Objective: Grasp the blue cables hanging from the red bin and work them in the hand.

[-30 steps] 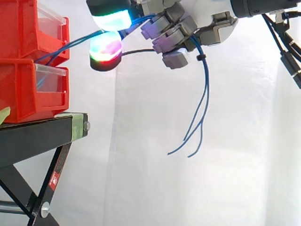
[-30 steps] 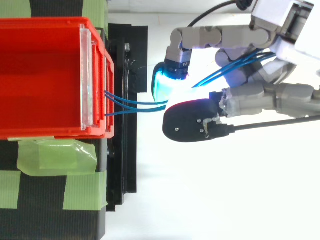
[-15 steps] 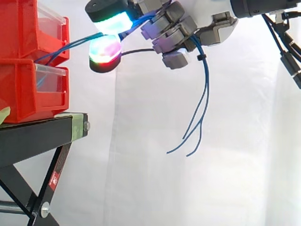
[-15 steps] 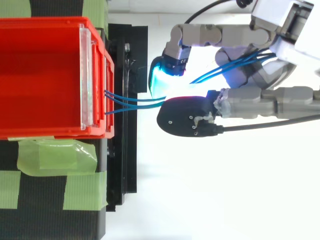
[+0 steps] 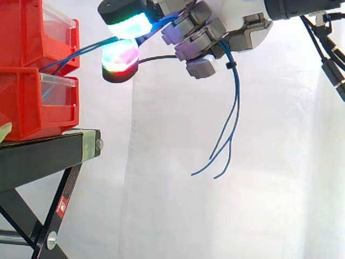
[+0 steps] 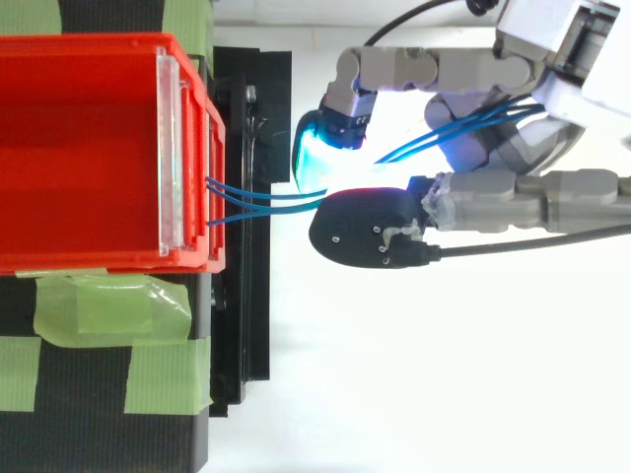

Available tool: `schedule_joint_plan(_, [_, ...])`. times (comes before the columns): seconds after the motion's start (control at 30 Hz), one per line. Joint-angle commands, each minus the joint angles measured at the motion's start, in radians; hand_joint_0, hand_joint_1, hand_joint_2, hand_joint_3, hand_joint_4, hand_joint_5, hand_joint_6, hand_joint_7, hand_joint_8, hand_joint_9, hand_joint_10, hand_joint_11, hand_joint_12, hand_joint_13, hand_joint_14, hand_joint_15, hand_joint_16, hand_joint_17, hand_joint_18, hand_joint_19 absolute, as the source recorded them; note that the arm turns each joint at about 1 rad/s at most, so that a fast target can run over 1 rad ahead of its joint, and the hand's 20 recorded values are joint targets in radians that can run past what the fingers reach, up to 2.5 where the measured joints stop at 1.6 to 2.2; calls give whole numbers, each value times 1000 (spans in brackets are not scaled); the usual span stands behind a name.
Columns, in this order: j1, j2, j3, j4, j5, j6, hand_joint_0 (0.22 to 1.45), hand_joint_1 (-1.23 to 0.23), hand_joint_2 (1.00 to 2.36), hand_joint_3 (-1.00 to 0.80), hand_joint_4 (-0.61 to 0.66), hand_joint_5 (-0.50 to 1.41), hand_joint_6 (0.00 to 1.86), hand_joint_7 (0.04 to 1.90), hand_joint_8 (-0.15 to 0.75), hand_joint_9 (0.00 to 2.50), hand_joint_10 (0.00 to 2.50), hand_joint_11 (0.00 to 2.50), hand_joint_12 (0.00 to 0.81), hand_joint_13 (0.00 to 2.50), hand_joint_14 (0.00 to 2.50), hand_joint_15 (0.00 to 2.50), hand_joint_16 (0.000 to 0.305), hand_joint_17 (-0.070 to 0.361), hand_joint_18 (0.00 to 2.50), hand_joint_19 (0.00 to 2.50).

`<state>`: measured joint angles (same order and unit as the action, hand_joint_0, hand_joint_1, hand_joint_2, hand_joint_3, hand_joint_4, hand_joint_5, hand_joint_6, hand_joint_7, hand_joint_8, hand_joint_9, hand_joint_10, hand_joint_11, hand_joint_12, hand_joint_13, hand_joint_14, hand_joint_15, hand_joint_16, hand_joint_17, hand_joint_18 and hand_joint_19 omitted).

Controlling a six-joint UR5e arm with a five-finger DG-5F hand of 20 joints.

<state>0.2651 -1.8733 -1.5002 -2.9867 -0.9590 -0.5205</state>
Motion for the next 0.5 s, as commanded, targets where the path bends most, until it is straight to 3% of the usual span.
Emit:
schedule_joint_plan(0.0, [0, 0, 1, 0, -12, -12, 1152, -636, 1176, 406, 320, 388, 10, 1258, 277, 1053, 2500, 2500, 411, 1278, 2500, 1824, 41, 93, 1341, 1126])
schedule_joint_plan(0.07, [-1, 0, 0, 0, -24, -26, 1167, -651, 1009, 420, 319, 384, 9, 1274, 277, 1053, 2500, 2500, 411, 1278, 2500, 1824, 41, 93, 1341, 1126])
schedule_joint_plan(0.1, [-1, 0, 0, 0, -26, -27, 1150, -651, 1004, 347, 322, 391, 6, 1299, 277, 1053, 2500, 2500, 411, 1278, 2500, 1824, 41, 93, 1341, 1126])
schedule_joint_plan(0.2, [0, 0, 0, 0, -35, -38, 1160, -652, 1006, 291, 306, 402, 3, 1349, 277, 1053, 2500, 2500, 411, 1278, 2500, 1824, 41, 93, 1341, 1126])
schedule_joint_plan(0.3, [-1, 0, 0, 2, -60, -56, 1253, -644, 1009, 305, 295, 415, 39, 1373, 277, 1053, 2500, 2500, 411, 1278, 2500, 1824, 41, 93, 1341, 1126])
schedule_joint_plan(0.4, [-1, 0, 1, 2, -72, -70, 1287, -639, 1061, 531, 277, 424, 77, 1360, 277, 1053, 2500, 2500, 411, 1278, 2500, 1824, 41, 93, 1341, 1126])
schedule_joint_plan(0.47, [0, 0, 1, 2, -72, -76, 1252, -631, 1146, 541, 282, 426, 80, 1366, 277, 1053, 2500, 2500, 411, 1278, 2500, 1824, 41, 93, 1341, 1126])
